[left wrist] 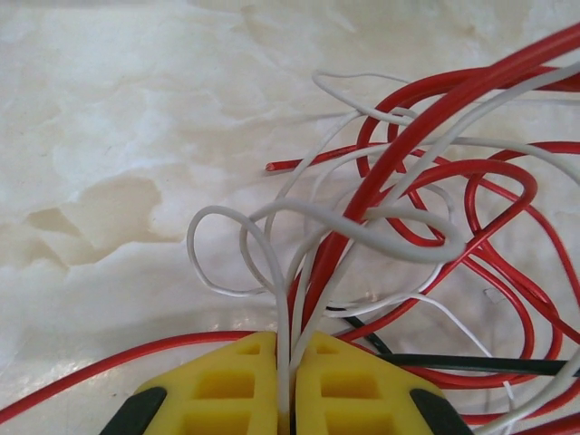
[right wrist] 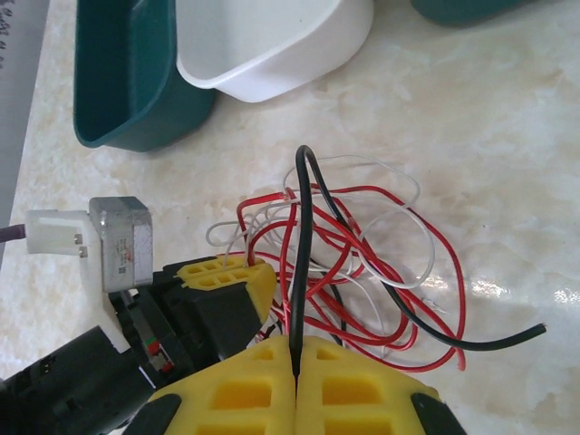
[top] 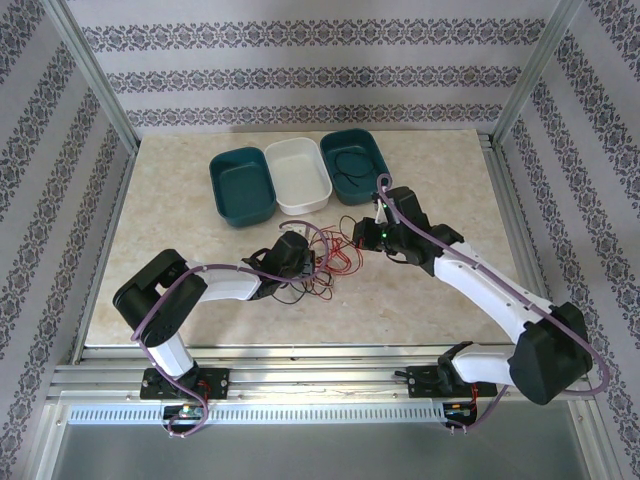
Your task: Untangle the cables
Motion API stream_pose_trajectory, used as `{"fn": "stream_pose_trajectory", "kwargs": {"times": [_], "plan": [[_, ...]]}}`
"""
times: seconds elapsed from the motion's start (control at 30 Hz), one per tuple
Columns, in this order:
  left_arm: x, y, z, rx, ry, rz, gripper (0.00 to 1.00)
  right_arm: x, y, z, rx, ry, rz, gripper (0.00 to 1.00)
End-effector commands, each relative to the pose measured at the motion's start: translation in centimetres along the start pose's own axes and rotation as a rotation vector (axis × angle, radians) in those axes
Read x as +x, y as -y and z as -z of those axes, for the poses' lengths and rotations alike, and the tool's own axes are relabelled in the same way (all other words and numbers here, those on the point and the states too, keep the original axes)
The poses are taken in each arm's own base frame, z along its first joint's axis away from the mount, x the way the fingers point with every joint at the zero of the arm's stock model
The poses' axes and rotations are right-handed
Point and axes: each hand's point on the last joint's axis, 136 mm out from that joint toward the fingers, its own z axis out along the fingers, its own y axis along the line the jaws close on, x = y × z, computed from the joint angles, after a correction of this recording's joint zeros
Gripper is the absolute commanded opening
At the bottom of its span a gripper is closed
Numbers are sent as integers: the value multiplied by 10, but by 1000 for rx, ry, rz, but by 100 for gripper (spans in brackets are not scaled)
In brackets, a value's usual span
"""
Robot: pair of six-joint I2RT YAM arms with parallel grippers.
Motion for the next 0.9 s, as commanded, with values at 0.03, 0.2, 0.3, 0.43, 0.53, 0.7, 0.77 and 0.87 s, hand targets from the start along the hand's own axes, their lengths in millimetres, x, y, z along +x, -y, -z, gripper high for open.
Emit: {"fn": "stream_pose_trajectory", "kwargs": {"times": [0.03, 0.2, 0.3, 0.43, 0.53, 0.7, 0.77, 0.87], "plan": [[17, -22, -5, -79, -55, 9, 8, -29, -20, 25, -47, 131, 53, 0], [17, -22, -6, -79, -61, 7, 4, -37, -30, 36, -86, 178, 78, 0], [19, -23, -7, -85, -68, 9, 4, -43, -39, 44, -120, 211, 95, 0], [19, -24, -8, -85, -74, 11, 4, -50, -49, 53, -155, 247, 111, 0], [20, -24, -9, -85, -78, 13, 3, -53, -54, 60, -180, 276, 123, 0], [21, -25, -9, -86, -80, 16, 0, -61, -59, 70, -207, 341, 130, 0], [22, -26, -8, -90, -82, 17, 0, -65, -59, 76, -203, 373, 131, 0], [24, -28, -7, -95, -88, 17, 0, -71, -60, 84, -194, 408, 141, 0]]}}
